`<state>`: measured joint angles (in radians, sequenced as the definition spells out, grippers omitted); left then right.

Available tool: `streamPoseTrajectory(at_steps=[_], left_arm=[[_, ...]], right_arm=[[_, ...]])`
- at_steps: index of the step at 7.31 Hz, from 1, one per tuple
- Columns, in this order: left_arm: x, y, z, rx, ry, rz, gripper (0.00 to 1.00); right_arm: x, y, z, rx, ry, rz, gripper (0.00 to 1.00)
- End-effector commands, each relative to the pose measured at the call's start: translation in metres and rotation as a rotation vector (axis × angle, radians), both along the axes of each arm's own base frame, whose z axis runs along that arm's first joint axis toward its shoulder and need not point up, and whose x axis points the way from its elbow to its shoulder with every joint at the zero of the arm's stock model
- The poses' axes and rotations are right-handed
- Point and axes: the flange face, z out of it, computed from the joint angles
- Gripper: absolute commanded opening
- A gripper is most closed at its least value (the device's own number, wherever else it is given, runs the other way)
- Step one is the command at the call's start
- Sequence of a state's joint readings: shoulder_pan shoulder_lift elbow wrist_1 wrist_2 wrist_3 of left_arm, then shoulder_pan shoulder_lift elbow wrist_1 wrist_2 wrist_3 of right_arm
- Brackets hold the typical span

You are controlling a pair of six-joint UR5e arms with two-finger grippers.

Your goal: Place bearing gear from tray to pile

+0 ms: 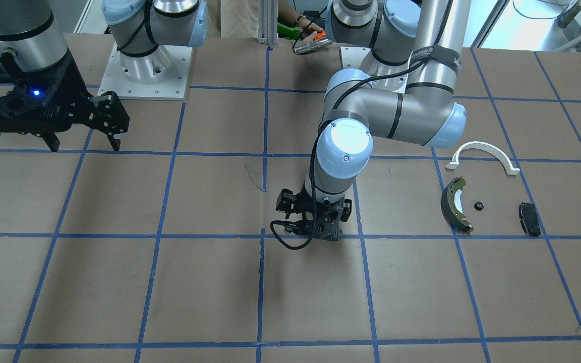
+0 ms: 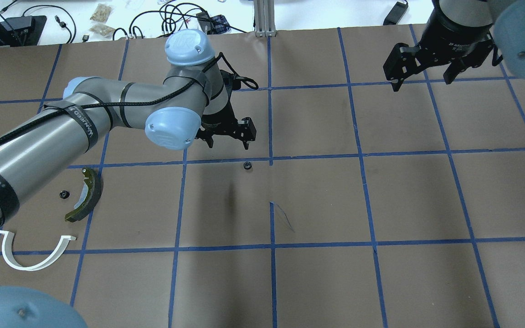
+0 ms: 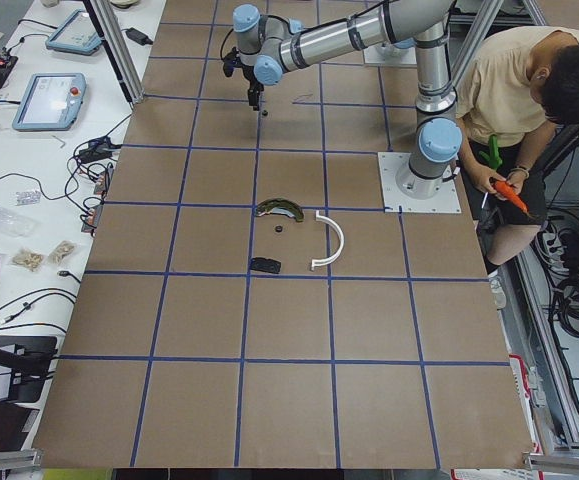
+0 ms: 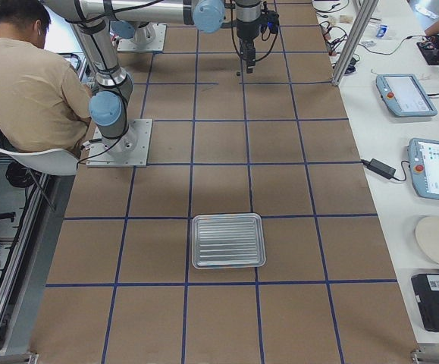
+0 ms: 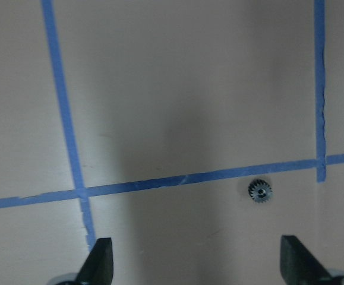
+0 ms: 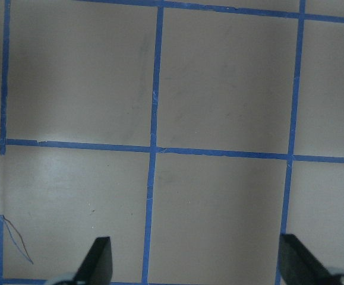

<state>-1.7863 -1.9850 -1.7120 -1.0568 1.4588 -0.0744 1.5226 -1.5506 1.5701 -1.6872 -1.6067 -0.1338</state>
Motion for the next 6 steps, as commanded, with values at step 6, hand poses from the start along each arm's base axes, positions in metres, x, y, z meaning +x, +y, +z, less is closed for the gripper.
streamPoseTrajectory(at_steps=[6], left_arm=[[-0.031,0.012,-0.067,-0.006,0.031,-0.04,0.64]], right_arm=[[0.028,-0.002,0.0,-0.011,-0.03,-0.046,1.0]])
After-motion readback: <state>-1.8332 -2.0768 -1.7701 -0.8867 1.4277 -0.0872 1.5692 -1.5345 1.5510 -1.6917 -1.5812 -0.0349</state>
